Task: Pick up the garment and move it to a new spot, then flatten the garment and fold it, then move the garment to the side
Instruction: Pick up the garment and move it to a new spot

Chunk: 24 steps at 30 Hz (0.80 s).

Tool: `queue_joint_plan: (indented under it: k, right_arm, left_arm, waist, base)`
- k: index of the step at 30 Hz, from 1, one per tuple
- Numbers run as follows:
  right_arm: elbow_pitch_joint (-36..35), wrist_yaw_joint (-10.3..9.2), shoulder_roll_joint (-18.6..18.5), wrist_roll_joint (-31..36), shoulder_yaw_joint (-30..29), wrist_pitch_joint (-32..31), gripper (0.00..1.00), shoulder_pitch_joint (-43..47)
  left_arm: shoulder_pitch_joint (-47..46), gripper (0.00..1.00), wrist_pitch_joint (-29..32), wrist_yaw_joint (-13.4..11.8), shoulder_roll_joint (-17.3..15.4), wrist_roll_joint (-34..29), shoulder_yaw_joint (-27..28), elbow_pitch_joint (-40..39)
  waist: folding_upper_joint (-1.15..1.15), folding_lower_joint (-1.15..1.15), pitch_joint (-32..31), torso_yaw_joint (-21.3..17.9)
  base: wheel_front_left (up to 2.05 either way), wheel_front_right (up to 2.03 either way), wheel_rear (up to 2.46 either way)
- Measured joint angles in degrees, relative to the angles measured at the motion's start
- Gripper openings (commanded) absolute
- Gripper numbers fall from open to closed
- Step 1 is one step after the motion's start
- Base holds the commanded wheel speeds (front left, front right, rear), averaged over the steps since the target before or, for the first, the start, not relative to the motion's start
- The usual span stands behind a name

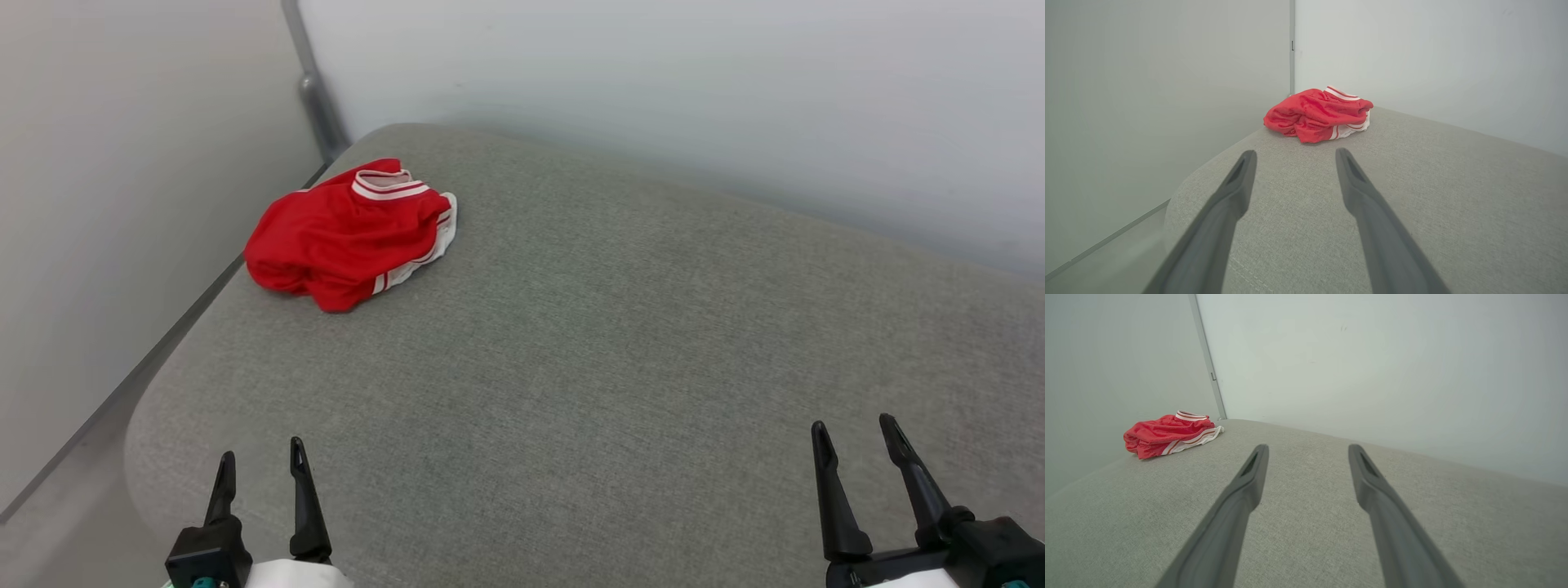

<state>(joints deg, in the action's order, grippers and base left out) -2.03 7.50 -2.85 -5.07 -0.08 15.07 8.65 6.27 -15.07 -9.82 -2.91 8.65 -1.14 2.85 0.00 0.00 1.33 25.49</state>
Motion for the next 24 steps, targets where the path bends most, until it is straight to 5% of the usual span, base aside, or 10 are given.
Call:
queue_joint_plan:
  k: [15,24]
  right_arm:
    - [-0.01,0.00,0.01,0.14,0.67,0.00,1.00,0.03]
    - [-1.60,0.00,0.00,2.46,-0.29,0.00,1.00,-1.55]
  left_arm:
    - [0.22,1.00,0.00,0.05,0.01,2.04,1.25,0.14]
    - [-13.26,1.00,0.00,8.89,-0.71,1.45,9.16,1.43]
  waist:
    - [0.00,0.00,0.73,1.48]
    - [0.00,0.00,4.74,0.56]
  base:
    - [0.00,0.00,0.00]
    - [0.00,0.00,0.00]
